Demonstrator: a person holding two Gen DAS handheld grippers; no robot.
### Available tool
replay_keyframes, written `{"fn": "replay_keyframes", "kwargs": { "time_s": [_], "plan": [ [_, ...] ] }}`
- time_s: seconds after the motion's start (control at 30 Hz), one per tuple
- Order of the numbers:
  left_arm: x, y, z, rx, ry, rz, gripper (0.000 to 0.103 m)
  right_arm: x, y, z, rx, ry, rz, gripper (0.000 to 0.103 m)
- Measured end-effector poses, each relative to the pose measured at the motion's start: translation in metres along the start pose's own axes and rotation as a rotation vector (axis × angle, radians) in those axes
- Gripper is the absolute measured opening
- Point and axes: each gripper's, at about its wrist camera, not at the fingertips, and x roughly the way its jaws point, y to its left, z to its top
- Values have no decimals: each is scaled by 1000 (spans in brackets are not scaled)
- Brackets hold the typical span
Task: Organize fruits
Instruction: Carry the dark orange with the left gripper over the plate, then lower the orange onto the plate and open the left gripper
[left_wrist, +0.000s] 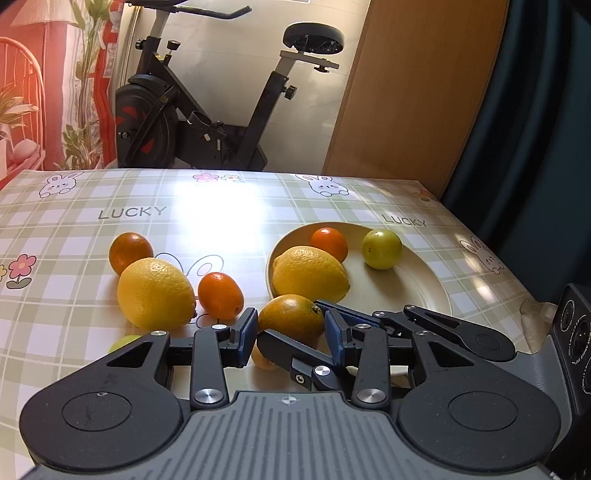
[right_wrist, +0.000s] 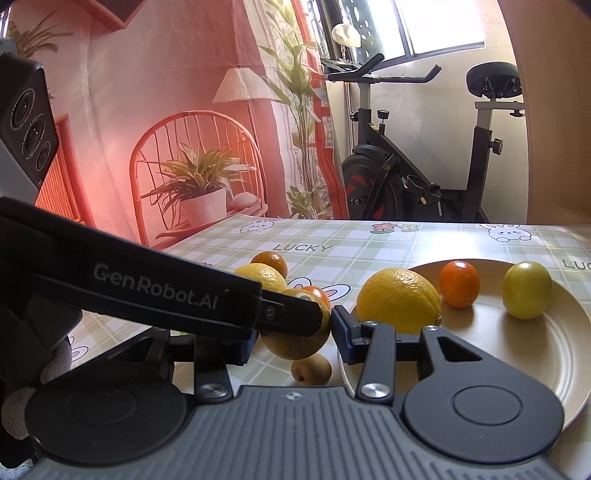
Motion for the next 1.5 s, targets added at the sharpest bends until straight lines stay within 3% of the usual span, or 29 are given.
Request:
{"fn": "replay_keyframes", "kwargs": {
  "time_s": [0.47,0.8,1.03,1.5],
  "plan": [
    [46,-57,17,95,3,-104,42,-44,-58,-1,117,-51,-138,45],
    [80,-64,35,81,25,-84,43,-32,-89,11,100,-35,-200,45],
    [93,-67,38,85,40,-68,44,-19,-104,16,155,2,-213,45],
    [97,-67,38,78,56,-58,44,-10,-101,17,150,48,-261,47]
  ]
}}
